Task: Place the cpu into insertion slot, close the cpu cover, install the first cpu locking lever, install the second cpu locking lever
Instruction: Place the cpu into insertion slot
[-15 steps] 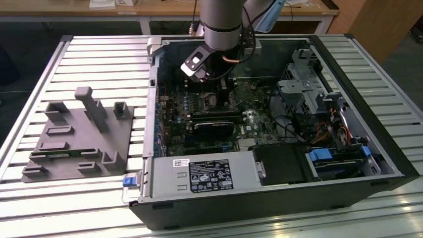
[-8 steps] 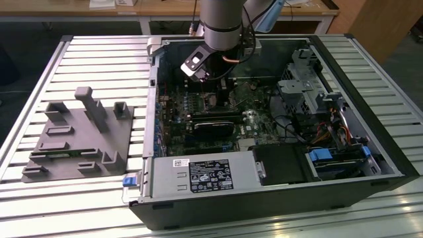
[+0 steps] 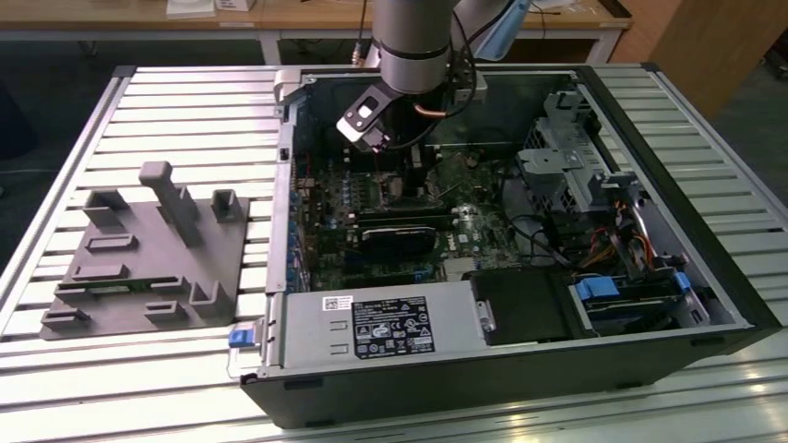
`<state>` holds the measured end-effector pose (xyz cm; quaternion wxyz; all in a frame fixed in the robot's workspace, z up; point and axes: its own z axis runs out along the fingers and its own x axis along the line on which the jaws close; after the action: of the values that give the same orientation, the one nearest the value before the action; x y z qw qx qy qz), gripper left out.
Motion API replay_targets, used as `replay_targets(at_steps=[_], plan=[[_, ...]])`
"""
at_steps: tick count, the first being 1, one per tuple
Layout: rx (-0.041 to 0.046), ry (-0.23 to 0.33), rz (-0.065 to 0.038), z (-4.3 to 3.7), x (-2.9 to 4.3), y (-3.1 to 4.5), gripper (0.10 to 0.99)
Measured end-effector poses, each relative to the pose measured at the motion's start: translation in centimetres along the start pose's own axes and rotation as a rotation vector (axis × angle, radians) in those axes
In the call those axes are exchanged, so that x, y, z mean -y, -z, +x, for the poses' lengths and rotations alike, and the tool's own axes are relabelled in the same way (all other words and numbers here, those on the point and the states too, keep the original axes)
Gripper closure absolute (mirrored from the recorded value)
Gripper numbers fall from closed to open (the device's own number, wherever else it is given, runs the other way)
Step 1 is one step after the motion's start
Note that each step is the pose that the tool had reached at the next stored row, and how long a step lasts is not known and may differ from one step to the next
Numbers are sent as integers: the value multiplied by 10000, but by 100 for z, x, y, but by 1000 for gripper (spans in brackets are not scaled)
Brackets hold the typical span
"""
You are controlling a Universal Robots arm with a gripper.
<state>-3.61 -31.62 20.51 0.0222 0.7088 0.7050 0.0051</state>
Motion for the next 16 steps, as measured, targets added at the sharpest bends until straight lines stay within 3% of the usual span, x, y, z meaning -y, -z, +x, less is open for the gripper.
replay_targets(at_steps=[1, 2, 4, 5, 7, 8, 10, 16], plan=[[0, 0, 0, 0, 0, 0, 612], [0, 0, 0, 0, 0, 0, 612], [0, 0, 0, 0, 0, 1, 729], [0, 0, 0, 0, 0, 1, 729], [0, 0, 0, 0, 0, 1, 843], [0, 0, 0, 0, 0, 2, 843], [0, 0, 0, 0, 0, 2, 965], [0, 0, 0, 0, 0, 3, 980]])
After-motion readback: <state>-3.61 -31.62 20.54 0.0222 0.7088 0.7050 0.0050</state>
